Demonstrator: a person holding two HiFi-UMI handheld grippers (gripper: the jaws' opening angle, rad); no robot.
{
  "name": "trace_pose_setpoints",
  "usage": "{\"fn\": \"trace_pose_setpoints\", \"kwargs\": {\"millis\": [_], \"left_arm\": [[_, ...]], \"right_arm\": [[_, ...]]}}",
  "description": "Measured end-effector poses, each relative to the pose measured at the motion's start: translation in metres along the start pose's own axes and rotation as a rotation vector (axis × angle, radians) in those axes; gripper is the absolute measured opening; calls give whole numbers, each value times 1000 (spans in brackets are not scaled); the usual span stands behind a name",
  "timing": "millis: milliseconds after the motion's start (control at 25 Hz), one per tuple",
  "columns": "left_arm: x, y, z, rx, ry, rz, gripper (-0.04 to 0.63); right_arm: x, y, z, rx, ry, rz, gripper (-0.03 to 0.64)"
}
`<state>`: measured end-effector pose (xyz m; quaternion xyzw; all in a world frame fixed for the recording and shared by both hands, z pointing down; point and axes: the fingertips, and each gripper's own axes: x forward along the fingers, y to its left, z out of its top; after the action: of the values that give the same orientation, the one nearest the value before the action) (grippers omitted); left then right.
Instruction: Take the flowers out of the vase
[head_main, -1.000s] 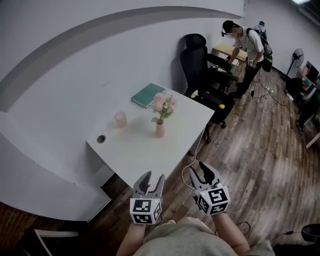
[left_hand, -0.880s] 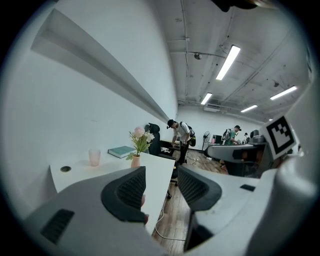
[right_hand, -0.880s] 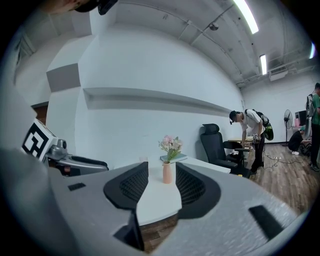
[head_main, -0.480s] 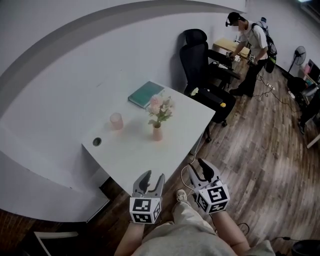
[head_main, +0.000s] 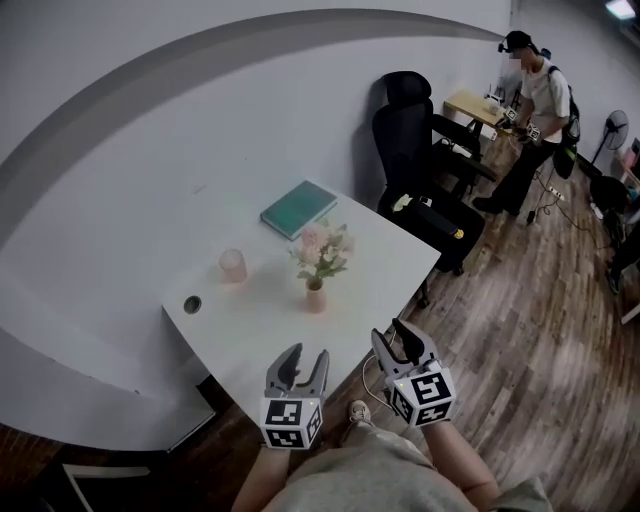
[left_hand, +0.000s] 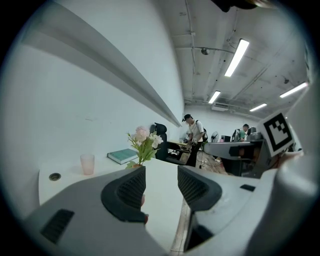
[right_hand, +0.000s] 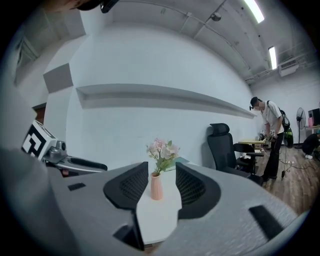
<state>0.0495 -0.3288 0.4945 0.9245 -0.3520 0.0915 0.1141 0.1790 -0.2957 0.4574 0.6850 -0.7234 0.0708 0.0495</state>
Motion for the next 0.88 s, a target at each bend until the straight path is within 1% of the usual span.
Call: {"fn": "trace_pose_setpoints", "kwargs": {"millis": [400, 680, 880], "left_arm": [[46, 27, 14, -27, -13, 118, 187], [63, 51, 14, -55, -17, 218, 187], [69, 60, 15, -64, -24, 274, 187]], "right_arm": [[67, -20, 3, -11, 23, 126, 166], [109, -16, -6, -21, 50, 234, 166], [129, -14, -12, -25, 70, 299, 166]]}}
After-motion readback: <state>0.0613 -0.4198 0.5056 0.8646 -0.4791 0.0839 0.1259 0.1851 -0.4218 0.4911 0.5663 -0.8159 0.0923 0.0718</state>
